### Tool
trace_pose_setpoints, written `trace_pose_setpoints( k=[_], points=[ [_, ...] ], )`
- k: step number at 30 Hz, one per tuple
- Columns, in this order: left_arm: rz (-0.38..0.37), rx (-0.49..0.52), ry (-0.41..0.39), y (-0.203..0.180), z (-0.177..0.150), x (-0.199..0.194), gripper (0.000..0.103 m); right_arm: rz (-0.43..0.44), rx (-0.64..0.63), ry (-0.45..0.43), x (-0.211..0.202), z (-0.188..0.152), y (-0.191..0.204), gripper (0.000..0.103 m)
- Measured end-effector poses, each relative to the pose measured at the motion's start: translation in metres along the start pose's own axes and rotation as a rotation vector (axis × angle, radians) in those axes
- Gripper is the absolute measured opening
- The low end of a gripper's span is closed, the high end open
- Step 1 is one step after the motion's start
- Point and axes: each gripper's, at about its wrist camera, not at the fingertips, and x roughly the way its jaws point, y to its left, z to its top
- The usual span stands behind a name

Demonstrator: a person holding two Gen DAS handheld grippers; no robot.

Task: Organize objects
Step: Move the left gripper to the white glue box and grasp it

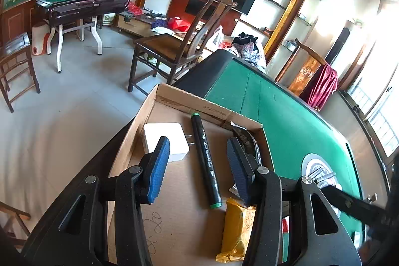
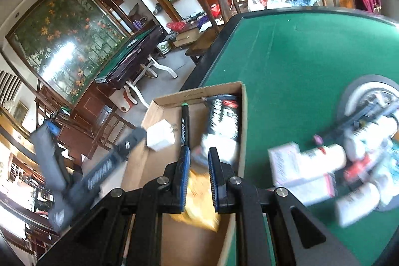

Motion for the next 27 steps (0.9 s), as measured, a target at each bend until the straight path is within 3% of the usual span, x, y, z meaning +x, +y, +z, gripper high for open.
trace_pose_setpoints(
  k=[4, 9, 13, 18, 20, 24, 27],
  points=[
    [-0.006, 0.048, -0.007, -0.013, -0.004, 0.0, 0.048, -0.032, 0.029, -0.03, -0.04, -0.024, -0.038, 0.015],
    [-0.064, 0.158, -0.015, -0.038, -0.011, -0.005, 0.048, -0.091, 0.104, -0.062, -0.072, -0.048, -0.093, 0.015],
    [-0.218, 0.348, 0.09, -0.081, -0.029, -0.003, 0.054, -0.088, 0.199, -0.097, -0.085, -0.065, -0.145, 0.016],
    [-0.25, 0.559, 0.17, -0.132, -0.058, -0.001, 0.054, -0.04, 0.227, -0.15, -0.105, -0.062, -0.166, 0.016],
    [-0.23, 0.661, 0.222, -0.151, -0.073, 0.006, 0.055, -0.054, 0.213, -0.162, -0.11, -0.061, -0.165, 0.016],
    [-0.122, 0.857, 0.306, -0.175, -0.099, 0.027, 0.055, -0.01, 0.216, -0.173, -0.115, -0.059, -0.165, 0.016],
    [-0.024, 0.978, 0.303, -0.183, -0.11, 0.037, 0.057, 0.018, 0.226, -0.175, -0.116, -0.057, -0.165, 0.016]
  ],
)
